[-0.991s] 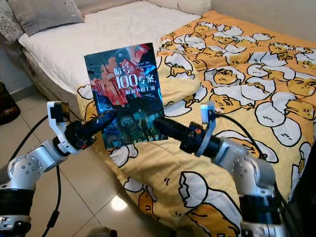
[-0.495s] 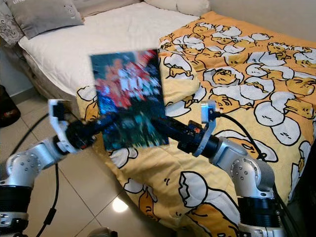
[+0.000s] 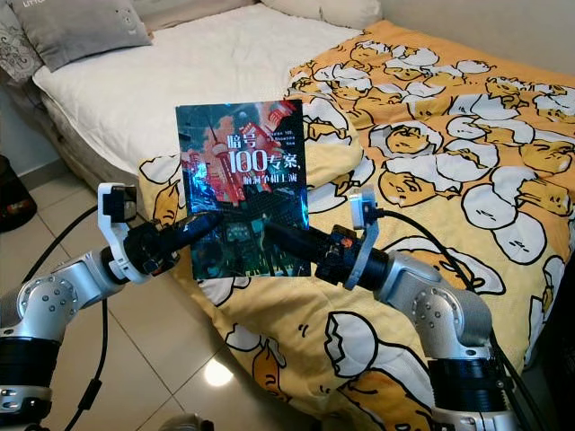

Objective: Clean up the room

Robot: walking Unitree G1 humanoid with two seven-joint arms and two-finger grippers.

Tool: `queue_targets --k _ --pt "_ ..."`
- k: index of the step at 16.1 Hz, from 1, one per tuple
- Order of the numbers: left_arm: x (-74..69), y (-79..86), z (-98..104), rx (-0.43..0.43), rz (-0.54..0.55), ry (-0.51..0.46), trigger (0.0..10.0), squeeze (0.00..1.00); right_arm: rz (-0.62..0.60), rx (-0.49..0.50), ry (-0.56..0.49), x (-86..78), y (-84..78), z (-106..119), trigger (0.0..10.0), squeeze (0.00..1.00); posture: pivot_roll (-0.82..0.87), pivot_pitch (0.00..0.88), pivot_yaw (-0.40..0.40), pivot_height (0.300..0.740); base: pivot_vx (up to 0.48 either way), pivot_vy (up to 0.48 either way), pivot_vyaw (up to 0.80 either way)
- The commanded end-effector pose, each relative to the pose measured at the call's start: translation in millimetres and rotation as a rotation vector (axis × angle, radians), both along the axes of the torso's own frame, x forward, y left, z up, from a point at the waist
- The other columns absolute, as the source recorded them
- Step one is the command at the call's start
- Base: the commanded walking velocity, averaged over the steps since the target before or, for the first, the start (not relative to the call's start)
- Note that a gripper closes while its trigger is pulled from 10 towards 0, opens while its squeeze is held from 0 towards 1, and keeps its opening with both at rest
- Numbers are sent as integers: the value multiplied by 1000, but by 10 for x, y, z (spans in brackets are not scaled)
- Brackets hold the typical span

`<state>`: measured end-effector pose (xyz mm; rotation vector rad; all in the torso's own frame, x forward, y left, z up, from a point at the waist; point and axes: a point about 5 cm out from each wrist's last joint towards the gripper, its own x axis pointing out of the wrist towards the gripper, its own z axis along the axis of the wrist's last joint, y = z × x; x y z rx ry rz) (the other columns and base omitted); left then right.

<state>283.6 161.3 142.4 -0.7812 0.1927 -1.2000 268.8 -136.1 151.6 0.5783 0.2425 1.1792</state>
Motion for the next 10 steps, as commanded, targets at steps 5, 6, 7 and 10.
queue_targets --k 5,6,7,10 --pt "43 7 100 24 14 -68 0 0 -29 -38 -11 57 15 -4 0 0 -21 0 37 740 0 0 0" --pt "47 9 98 26 16 -68 0 0 -31 -40 -9 62 18 -10 0 0 -20 0 37 740 0 0 0" --pt "57 16 95 33 28 -70 0 0 -39 -48 -5 63 22 -29 0 0 -19 0 37 740 0 0 0" --pt "95 31 80 64 70 -64 10000 0 -68 -19 12 72 28 -39 0 0 -17 0 39 740 0 0 0"
